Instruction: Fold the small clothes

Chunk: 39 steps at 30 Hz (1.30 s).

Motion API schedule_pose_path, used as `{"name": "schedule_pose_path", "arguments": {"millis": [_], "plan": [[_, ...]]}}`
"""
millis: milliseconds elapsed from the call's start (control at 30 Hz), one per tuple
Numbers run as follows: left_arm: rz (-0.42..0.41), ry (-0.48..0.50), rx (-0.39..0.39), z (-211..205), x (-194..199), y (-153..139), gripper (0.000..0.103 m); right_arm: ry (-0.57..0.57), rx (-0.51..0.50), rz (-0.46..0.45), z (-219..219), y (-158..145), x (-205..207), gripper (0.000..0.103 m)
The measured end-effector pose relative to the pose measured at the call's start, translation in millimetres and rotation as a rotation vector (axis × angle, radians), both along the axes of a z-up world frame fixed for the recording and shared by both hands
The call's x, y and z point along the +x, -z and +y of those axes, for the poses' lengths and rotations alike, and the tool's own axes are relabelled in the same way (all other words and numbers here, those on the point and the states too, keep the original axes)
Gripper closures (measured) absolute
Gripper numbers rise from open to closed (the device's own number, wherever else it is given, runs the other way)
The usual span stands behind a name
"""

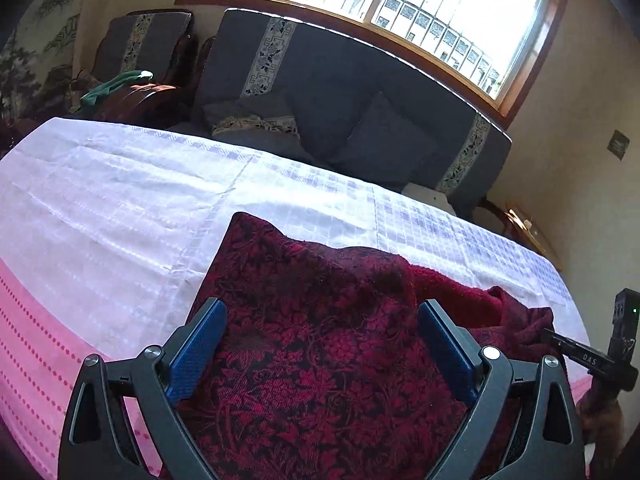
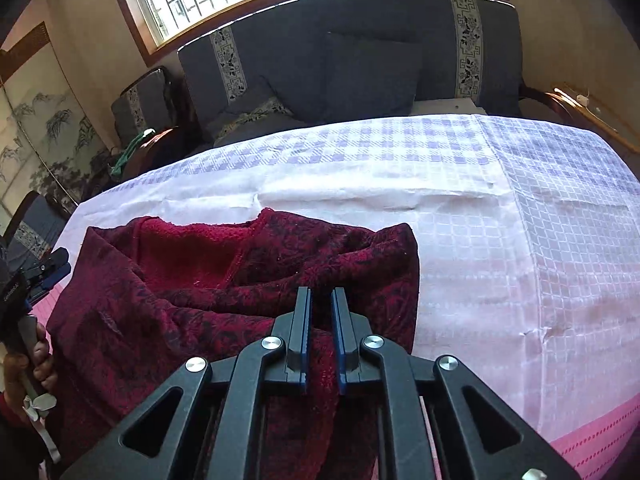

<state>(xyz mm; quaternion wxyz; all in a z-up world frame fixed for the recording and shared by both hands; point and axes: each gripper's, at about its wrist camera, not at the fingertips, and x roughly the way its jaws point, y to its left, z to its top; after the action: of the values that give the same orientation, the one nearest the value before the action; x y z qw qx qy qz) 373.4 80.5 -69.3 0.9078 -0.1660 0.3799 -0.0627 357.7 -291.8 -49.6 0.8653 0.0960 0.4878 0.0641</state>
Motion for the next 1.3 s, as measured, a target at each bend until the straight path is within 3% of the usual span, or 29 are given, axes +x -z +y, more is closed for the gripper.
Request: {"name": "schedule_pose_path", "arguments": {"millis": [67, 133, 200, 267, 333, 367, 400, 467, 533, 633, 700, 767, 800, 867, 1033, 1200, 1267, 1300], "plan": [[0.030, -0.051, 0.016, 10, 5, 15, 0.007, 0.034, 0.010, 0.003, -9, 6, 5, 0.103], [0.064, -0.109, -0.056, 28, 7, 24, 0.007, 0.042, 0.028, -0.005, -14, 10, 4, 0.103], [0.056, -0.144, -0.089, 36, 4, 26, 0.007, 0.024, -0.021, -0.024, -7, 10, 1, 0.103], [0.064, -0.161, -0.057, 33, 4, 26, 0.007, 0.009, -0.042, -0.028, -4, 9, 0, 0.103], [0.074, -0.156, -0.027, 29, 4, 26, 0.007, 0.045, 0.058, -0.035, -16, 0, -5, 0.103], [0.064, -0.147, -0.029, 28, 2, 24, 0.007, 0.058, 0.097, -0.082, -21, -12, -15, 0.101], [0.042, -0.135, -0.034, 27, -5, 20, 0.007, 0.059, 0.113, -0.140, -23, -27, -28, 0.092], [-0.015, -0.128, -0.028, 31, -27, 4, 0.007, 0.005, 0.149, -0.201, -19, -53, -58, 0.092], [-0.070, -0.091, -0.079, 37, -56, -16, 0.007, -0.085, 0.168, -0.214, -7, -67, -95, 0.092], [-0.044, 0.002, -0.098, 37, -104, -35, 0.007, -0.190, 0.149, -0.161, 18, -68, -155, 0.091], [-0.040, 0.114, -0.113, 34, -147, -42, 0.007, -0.221, 0.176, -0.147, 20, -64, -204, 0.087], [-0.011, 0.208, -0.073, 28, -192, -45, 0.007, -0.245, 0.203, -0.131, 19, -57, -255, 0.073], [0.002, 0.253, -0.066, 27, -216, -44, 0.007, -0.240, 0.204, -0.126, 15, -55, -279, 0.056], [0.020, 0.295, -0.066, 30, -262, -40, 0.007, -0.218, 0.218, -0.121, 2, -52, -323, 0.043], [0.130, 0.298, -0.188, 55, -338, -20, 0.007, -0.098, 0.239, -0.077, -34, -42, -397, 0.043], [0.165, 0.265, -0.279, 76, -378, -7, 0.007, -0.070, 0.248, -0.052, -37, -32, -424, 0.043], [0.166, 0.255, -0.327, 84, -386, -3, 0.007, -0.061, 0.239, -0.023, -35, -23, -427, 0.048], [0.173, 0.255, -0.360, 86, -389, 0, 0.007, -0.061, 0.250, -0.006, -32, -19, -426, 0.060]]}}
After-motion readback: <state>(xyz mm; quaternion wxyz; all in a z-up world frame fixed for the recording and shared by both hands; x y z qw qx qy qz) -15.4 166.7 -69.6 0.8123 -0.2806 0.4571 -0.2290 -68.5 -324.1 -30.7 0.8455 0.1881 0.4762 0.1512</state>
